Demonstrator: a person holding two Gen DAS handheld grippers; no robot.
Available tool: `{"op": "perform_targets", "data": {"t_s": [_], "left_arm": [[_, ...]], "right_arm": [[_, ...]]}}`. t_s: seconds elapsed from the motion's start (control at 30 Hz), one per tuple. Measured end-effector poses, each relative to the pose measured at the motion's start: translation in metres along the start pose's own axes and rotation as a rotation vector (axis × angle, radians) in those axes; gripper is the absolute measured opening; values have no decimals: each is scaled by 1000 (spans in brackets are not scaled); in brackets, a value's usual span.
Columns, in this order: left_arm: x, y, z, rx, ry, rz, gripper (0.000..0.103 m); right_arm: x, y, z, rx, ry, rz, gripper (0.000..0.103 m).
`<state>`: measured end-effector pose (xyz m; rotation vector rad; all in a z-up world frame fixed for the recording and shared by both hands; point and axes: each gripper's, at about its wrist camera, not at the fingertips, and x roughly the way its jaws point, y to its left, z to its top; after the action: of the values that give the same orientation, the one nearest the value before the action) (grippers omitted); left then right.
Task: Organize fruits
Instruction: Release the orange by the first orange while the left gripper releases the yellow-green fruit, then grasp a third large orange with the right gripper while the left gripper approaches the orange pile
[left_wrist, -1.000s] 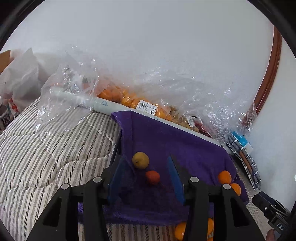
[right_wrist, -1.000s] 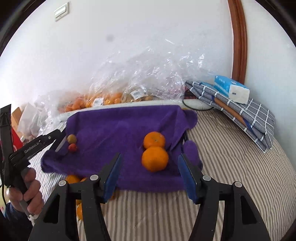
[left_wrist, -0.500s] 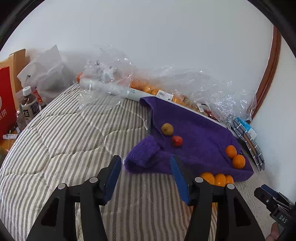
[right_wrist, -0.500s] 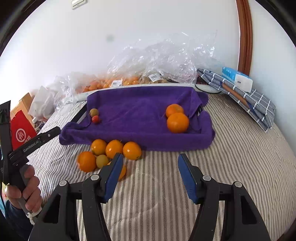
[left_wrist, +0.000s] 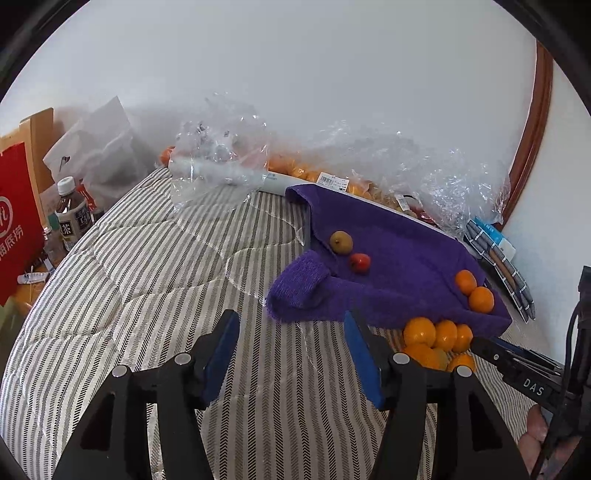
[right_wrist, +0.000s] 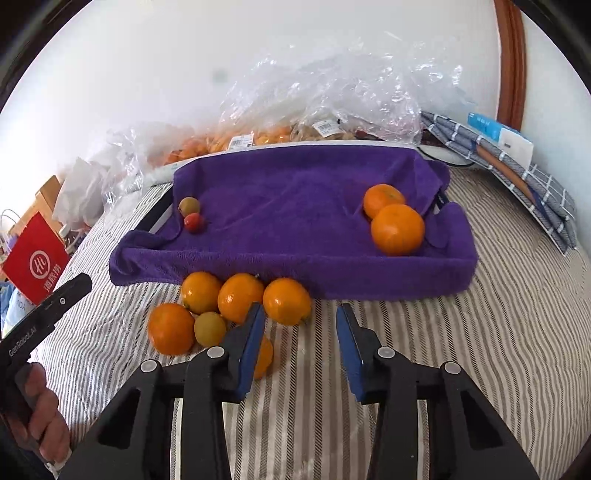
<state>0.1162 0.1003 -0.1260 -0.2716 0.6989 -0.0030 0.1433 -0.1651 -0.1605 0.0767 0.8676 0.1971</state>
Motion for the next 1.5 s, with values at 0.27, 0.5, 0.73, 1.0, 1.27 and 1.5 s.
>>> {"op": "perform_targets", "data": {"t_s": [0.27,0.5,0.73,1.0,1.27,1.5], "left_arm": [[5,9,1,-57,22,4,57],[7,5,0,-37,36,3,57],[11,-4,-3,-15,78,-103,57],[25,-34,-8,32,194,-302,57],[42,-65,-14,69,251,-299,57],[50,-77,-19,116,270,-266,57]], "right_arm": [[21,3,8,-37,52,8,41],[35,0,9,-37,75,9,31],[14,-19,-2,-10,35,-5,31],[-13,-47,-23,-12,-2,-40,31],[-25,-56,-32,-40,-34,-57,31],[-25,-64,-32,-2,-37,1,31]]}}
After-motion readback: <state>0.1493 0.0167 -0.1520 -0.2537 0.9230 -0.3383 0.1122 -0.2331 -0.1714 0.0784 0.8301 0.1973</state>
